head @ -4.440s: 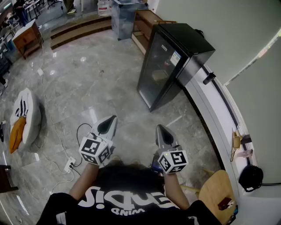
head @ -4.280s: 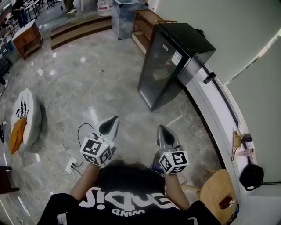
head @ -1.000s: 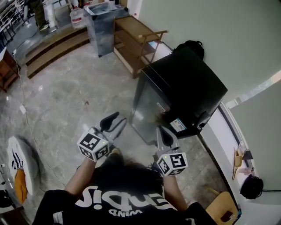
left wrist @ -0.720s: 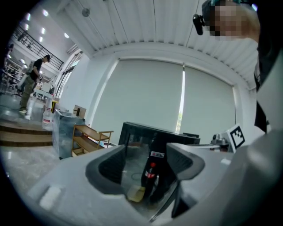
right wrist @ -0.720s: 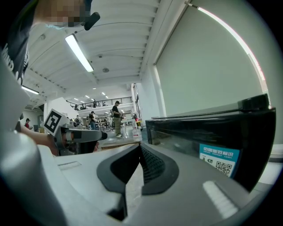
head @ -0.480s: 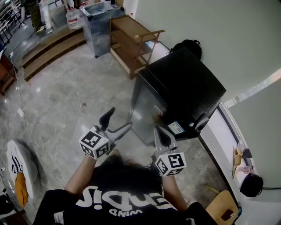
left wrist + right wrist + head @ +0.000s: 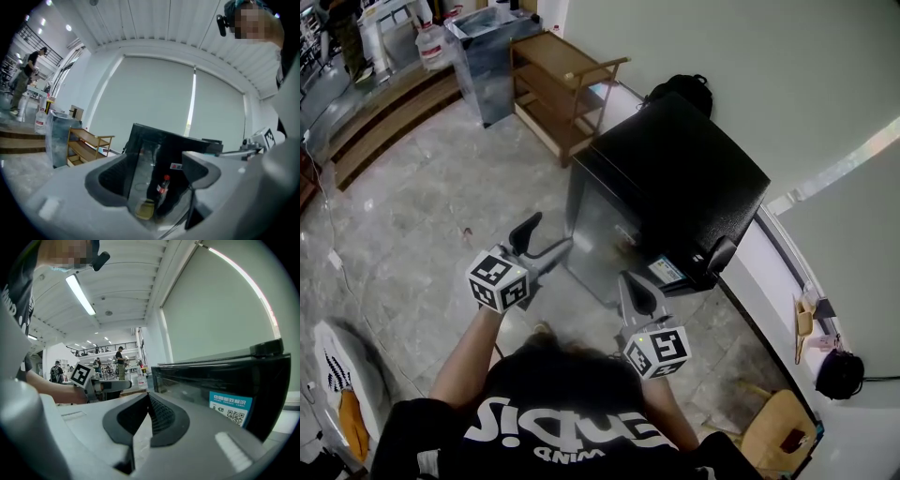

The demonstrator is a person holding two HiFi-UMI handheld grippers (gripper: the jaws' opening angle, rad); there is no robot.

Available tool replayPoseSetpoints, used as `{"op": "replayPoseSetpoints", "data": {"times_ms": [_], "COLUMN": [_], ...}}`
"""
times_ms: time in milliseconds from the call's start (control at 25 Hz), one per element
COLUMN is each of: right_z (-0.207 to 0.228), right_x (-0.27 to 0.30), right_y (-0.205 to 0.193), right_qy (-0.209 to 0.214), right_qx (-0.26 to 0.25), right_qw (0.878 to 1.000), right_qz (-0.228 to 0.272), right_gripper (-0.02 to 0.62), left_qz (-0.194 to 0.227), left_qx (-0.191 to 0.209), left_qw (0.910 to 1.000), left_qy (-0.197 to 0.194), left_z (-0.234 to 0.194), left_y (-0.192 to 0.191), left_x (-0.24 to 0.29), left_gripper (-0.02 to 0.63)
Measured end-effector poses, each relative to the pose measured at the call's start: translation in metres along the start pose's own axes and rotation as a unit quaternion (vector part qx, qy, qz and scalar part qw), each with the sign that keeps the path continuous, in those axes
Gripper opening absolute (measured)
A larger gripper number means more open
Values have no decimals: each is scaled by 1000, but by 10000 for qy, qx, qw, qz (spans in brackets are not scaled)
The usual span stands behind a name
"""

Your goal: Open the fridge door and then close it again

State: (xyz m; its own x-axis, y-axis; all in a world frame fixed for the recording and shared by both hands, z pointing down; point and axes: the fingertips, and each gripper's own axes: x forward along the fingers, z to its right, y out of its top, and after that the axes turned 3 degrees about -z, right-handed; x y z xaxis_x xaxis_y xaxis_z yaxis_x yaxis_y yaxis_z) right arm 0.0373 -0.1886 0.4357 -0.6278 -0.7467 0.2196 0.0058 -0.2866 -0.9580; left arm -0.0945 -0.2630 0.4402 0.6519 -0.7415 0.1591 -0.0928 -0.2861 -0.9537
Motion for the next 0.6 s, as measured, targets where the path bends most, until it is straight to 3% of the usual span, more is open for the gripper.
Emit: {"op": "replayPoseSetpoints", "data": {"times_ms": [600], "right_z": [28], "right_x": [1], "right_y": [3], "right_qy": [-724], "right_qx": [204], "right_qw": [9972], "right_qz": [26], "right_gripper": [-3], "left_qz": [-592], "left_qx": [428], "left_qw": [9957], "left_qy": [-567], "left_z": [-56], "left_y": [-3], "left_x": [96], "left_gripper": [342]}}
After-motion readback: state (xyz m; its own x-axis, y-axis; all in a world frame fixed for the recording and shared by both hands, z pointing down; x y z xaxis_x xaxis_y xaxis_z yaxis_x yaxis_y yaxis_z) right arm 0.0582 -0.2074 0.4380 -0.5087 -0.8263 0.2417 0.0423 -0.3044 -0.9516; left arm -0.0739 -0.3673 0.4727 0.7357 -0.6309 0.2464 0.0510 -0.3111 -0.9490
